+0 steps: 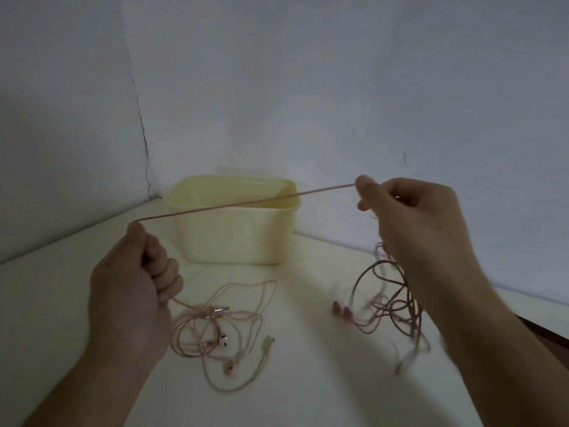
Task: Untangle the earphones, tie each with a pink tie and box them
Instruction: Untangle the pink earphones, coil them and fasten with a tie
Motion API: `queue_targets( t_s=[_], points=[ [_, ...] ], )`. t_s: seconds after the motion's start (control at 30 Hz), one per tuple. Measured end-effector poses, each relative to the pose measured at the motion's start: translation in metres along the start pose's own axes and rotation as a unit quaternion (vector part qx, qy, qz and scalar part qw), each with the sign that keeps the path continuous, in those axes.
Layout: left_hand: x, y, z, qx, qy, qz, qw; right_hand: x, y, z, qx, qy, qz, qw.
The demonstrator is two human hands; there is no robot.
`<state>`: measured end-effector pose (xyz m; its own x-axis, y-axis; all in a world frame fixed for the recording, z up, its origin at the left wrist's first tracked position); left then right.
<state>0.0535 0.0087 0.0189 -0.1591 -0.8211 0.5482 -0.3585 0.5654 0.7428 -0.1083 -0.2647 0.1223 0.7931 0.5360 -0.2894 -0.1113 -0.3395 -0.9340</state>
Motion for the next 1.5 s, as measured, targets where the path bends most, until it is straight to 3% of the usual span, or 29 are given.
queue_targets(
  t_s=[0.2,0.33,0.43,0.5,0.6,0.7,0.8,0.9,1.1,1.2,1.5],
  points=[
    [-0.024,-0.009,-0.008,-0.029,0.086,-0.038,0.995,-0.022,0.003,-0.008,0.065,0.013,-0.118,0.991],
    [-0.026,-0.018,-0.010,-0.052,0.091,-0.130,0.986,-0.014,0.004,-0.011,0.094,-0.081,-0.219,0.968],
    [-0.013,-0.018,-0.004,-0.032,0.026,-0.268,0.962,0.005,-0.001,-0.003,0.067,-0.186,-0.187,0.962],
    [-0.002,-0.008,0.003,0.007,-0.017,-0.390,0.921,0.020,-0.002,0.007,0.052,-0.239,-0.134,0.960],
    [0.030,0.028,0.019,0.207,-0.083,-0.452,0.864,0.039,-0.003,0.020,0.011,-0.269,-0.014,0.963],
    [0.065,0.056,0.033,0.352,-0.233,-0.408,0.810,0.056,-0.001,0.030,-0.051,-0.271,0.133,0.952],
    [0.095,0.052,0.045,0.290,-0.407,-0.339,0.797,0.073,0.002,0.042,-0.075,-0.321,0.182,0.926],
    [0.098,0.027,0.049,0.225,-0.474,-0.326,0.787,0.080,0.003,0.047,-0.103,-0.320,0.200,0.920],
    [0.057,0.009,0.025,0.273,-0.288,-0.411,0.821,0.066,0.005,0.029,-0.076,-0.255,0.181,0.947],
    [0.038,0.015,0.005,0.258,-0.165,-0.452,0.838,0.055,0.002,0.022,-0.063,-0.240,0.181,0.952],
    [-0.007,0.018,-0.027,0.185,0.054,-0.403,0.895,0.024,-0.002,0.003,-0.080,-0.107,0.280,0.951]
  ],
)
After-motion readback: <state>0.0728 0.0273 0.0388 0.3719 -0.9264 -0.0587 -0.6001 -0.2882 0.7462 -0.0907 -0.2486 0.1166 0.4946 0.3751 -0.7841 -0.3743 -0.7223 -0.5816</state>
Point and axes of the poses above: each hand's wrist, its own z-axis away from the middle knuckle, its own x-axis out of the palm, y = z × x, the point moved 5 cm from there along -z, towards the middle knuckle, and after that the axes turned 15 degrees about x, right-handed, at the moved point
